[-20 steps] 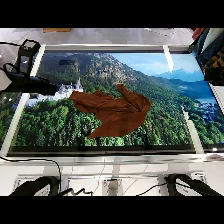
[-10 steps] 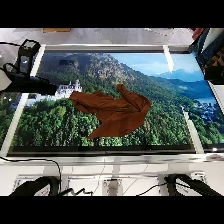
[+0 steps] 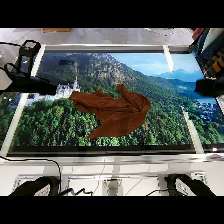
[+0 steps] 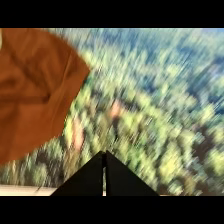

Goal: Fold the clothes and pants, and hang the long-sleeved shirts on hangers.

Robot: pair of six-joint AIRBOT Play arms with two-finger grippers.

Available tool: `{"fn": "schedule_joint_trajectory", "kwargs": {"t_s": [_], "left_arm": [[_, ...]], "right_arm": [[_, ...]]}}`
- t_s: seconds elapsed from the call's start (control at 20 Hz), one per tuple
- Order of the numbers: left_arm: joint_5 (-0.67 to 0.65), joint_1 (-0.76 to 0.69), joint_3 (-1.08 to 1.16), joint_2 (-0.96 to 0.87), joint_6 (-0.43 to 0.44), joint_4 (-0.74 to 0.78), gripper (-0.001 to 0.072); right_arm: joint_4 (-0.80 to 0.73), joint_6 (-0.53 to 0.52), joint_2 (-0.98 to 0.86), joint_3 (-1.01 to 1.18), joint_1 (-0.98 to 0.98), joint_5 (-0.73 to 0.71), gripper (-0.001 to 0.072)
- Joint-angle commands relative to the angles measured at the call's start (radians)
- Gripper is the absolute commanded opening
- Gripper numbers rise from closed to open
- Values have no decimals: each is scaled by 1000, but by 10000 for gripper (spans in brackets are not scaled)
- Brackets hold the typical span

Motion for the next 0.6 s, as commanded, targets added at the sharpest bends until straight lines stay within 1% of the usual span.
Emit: {"fn": "schedule_joint_trajectory", "kwargs": {"t_s": [0.0,0.15,0.2,0.3,0.4,0.45,0.5,0.55], "left_arm": [[-1,1,0,-1,0,0,8],[-1,1,0,-2,0,-1,8],[-1,1,0,-2,0,-1,8],[-1,1,0,-2,0,-1,8],[0,1,0,-2,0,-1,8],[0,1,0,-2,0,-1,8],[0,1,0,-2,0,-1,8],[0,1,0,-2,0,-1,8]], "right_arm": [[168,-86,119,-303,0,-38,14],[423,-207,195,-616,0,-124,14],[507,-223,197,-711,0,-151,14],[626,-221,191,-872,2,-219,13],[702,-221,190,-1011,2,-348,14],[710,-221,190,-1061,2,-407,49],[710,-221,190,-1102,2,-454,185],[711,-221,190,-1130,2,-484,292]]}}
